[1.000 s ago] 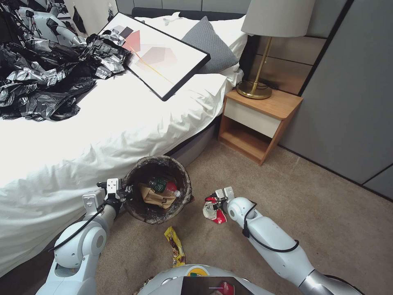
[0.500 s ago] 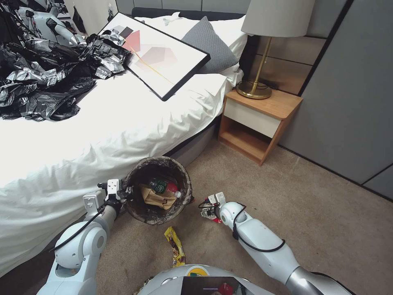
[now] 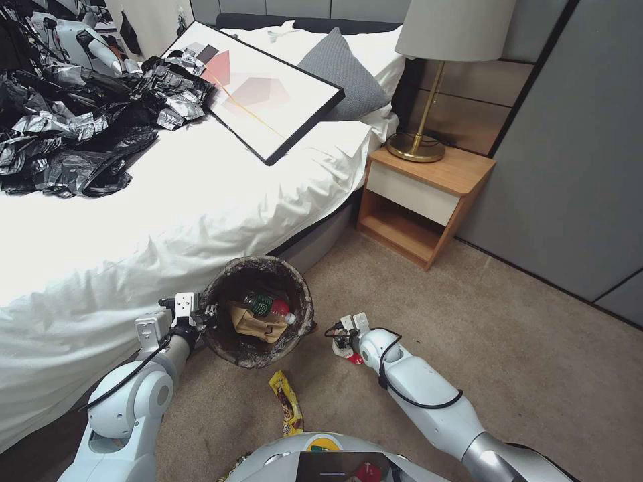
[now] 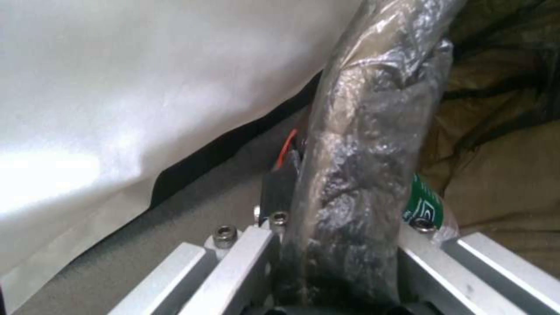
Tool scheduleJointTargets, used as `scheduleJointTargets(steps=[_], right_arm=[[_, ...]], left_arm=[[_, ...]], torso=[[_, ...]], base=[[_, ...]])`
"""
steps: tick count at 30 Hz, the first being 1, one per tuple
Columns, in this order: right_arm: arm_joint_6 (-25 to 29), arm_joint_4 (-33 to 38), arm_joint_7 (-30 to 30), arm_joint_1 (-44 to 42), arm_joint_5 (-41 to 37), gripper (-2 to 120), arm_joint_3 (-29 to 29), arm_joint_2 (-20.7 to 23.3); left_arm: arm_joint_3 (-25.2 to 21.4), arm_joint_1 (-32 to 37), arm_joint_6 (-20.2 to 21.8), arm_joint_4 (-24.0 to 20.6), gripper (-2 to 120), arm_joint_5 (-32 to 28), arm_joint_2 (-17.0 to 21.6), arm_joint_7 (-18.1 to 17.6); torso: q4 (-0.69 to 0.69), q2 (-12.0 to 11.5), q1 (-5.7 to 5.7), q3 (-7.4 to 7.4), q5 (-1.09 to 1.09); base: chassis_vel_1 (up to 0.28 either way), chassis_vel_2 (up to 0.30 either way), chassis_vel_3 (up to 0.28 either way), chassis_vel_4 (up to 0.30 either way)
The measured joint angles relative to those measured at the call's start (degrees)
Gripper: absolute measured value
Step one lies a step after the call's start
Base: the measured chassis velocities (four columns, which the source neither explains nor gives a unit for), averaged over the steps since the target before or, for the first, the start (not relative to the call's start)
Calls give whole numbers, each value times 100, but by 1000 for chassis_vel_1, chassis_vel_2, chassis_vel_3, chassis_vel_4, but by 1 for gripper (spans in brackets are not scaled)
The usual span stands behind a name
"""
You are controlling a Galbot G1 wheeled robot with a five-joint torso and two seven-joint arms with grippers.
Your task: Pick up the trash bin, then pick up the garbage from the floor and place it into the trash bin.
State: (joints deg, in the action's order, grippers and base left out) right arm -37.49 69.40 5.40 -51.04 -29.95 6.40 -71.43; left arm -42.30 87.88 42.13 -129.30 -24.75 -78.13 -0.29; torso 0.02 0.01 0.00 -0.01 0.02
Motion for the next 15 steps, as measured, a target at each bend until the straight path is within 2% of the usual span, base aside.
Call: scheduleJointTargets(steps=[2,3,6,10,13,15], right_arm=[[16,27,12,-15,3,13,-25,9],[16,27,12,-15,3,13,-25,9],[23,121,98,-29,-9,3,-62,55],[-12,303,181,-59,-77,0,-116,163],[-130,783,276,-85,-300,0,-258,592],[-145,877,289,-90,-352,0,-304,689]], left_arm=[[-4,-8,0,4,0,-3,6,0],[-4,-8,0,4,0,-3,6,0],[-4,-14,0,6,0,-3,0,0],[-8,-14,0,5,0,-3,-6,0],[-20,-16,0,4,0,-3,-1,0],[-20,-18,0,3,0,-3,-1,0]], torso=[[0,0,0,0,0],[0,0,0,0,0],[-1,0,0,1,0],[-1,-1,0,1,-1],[-3,-1,1,2,-2],[-3,-1,1,2,-2]], base=[[0,0,0,0],[0,0,0,0],[0,0,0,0],[0,0,0,0],[0,0,0,0],[0,0,0,0]])
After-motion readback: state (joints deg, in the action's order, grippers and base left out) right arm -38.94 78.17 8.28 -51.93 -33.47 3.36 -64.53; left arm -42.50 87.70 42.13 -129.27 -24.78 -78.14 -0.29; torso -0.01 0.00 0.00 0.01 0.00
